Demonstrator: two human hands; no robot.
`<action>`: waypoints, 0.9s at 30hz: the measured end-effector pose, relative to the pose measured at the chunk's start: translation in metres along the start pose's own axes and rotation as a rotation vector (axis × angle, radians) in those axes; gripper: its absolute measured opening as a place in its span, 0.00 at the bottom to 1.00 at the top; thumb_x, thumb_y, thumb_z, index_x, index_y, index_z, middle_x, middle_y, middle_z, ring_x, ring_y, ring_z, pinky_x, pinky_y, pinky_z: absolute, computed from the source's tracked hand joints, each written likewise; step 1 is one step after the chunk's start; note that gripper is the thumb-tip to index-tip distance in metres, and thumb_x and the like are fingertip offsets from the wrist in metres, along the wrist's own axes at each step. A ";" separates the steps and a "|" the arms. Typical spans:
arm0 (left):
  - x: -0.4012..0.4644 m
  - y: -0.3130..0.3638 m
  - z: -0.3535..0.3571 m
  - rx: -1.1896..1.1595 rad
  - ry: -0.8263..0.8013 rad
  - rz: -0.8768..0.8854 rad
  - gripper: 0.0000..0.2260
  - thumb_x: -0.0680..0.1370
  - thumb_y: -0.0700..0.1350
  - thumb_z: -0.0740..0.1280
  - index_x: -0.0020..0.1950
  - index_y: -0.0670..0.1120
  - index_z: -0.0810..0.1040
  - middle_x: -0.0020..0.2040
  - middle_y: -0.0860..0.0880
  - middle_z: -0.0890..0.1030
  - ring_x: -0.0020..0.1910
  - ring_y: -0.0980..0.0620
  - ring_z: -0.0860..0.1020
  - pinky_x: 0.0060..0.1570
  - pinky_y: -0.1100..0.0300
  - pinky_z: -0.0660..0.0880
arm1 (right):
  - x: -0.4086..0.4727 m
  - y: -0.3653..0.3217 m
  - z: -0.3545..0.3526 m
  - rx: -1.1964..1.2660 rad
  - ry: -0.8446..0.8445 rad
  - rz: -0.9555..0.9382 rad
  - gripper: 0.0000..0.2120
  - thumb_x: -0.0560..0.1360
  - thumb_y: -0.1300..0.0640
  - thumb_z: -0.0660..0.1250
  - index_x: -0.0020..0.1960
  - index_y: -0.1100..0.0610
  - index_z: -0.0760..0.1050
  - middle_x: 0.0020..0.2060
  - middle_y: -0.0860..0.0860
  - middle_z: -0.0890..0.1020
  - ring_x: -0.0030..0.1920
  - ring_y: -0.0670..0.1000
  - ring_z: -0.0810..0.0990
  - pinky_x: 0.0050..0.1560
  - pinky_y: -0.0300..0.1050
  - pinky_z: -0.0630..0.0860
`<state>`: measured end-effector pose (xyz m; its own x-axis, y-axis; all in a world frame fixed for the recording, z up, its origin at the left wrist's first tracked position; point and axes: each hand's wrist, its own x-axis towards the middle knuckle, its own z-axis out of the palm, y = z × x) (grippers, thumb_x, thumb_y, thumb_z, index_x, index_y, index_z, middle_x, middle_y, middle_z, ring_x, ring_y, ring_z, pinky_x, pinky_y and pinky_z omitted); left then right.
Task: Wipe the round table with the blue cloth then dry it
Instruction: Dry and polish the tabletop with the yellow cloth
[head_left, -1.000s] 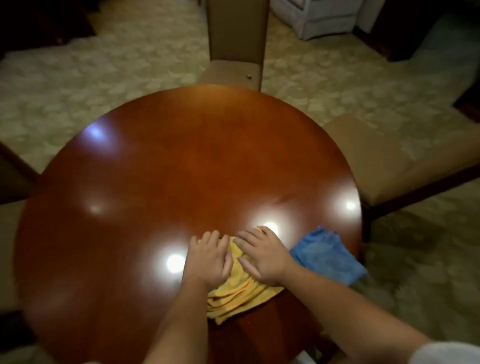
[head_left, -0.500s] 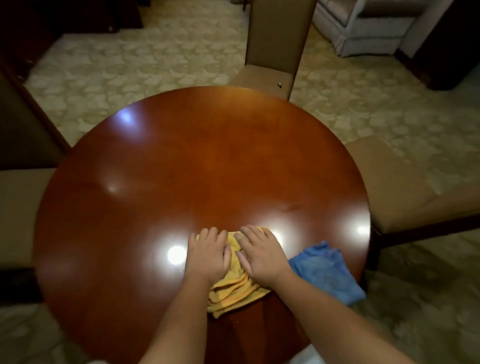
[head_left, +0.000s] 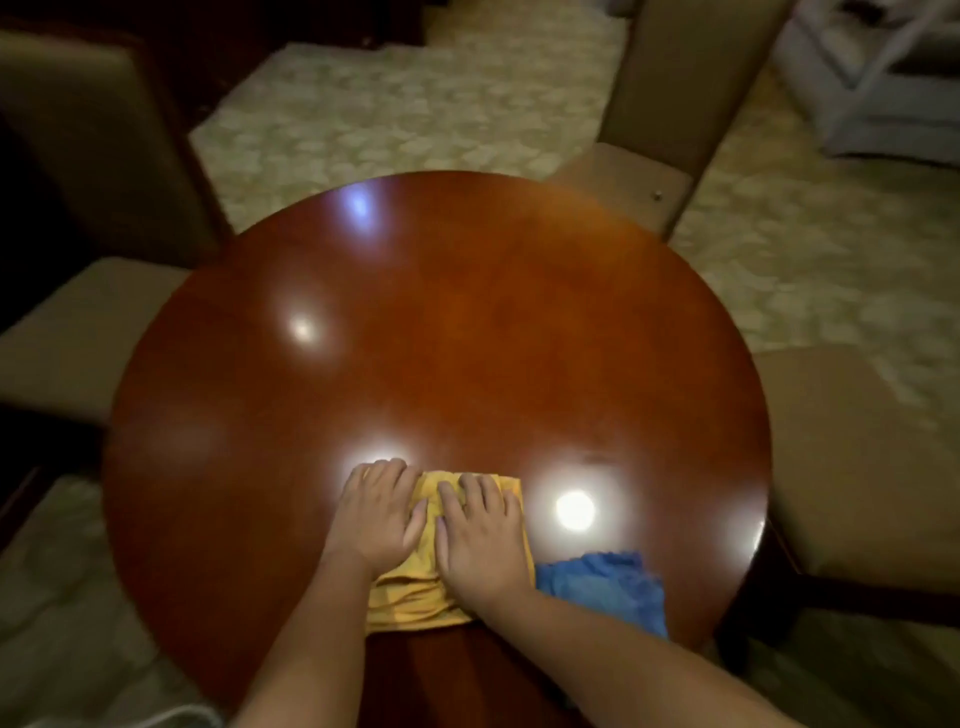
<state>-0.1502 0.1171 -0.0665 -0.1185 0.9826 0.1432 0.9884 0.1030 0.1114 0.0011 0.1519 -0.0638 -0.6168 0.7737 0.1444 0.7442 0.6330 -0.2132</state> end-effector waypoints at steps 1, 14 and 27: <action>-0.008 0.004 -0.001 -0.005 0.002 -0.052 0.14 0.73 0.52 0.57 0.52 0.45 0.74 0.44 0.48 0.76 0.42 0.46 0.75 0.47 0.54 0.65 | 0.001 0.005 0.001 0.004 -0.026 -0.054 0.19 0.74 0.47 0.55 0.60 0.53 0.74 0.53 0.53 0.76 0.54 0.55 0.73 0.54 0.54 0.64; -0.063 0.058 -0.011 0.033 -0.019 -0.780 0.19 0.75 0.54 0.53 0.55 0.46 0.78 0.46 0.48 0.79 0.47 0.46 0.77 0.49 0.50 0.73 | 0.031 0.020 0.000 0.113 -0.176 -0.719 0.17 0.77 0.47 0.56 0.60 0.55 0.73 0.56 0.53 0.76 0.57 0.57 0.73 0.54 0.55 0.69; 0.010 -0.065 -0.004 0.057 0.074 -0.627 0.18 0.75 0.53 0.53 0.51 0.46 0.77 0.45 0.48 0.76 0.47 0.45 0.75 0.48 0.50 0.66 | 0.121 -0.036 0.032 0.140 -0.016 -0.478 0.16 0.74 0.50 0.58 0.55 0.55 0.77 0.50 0.51 0.78 0.51 0.55 0.75 0.48 0.52 0.70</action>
<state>-0.2159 0.1198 -0.0682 -0.6807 0.7199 0.1356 0.7325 0.6654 0.1441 -0.1086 0.2216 -0.0701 -0.8854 0.3964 0.2426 0.3363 0.9067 -0.2544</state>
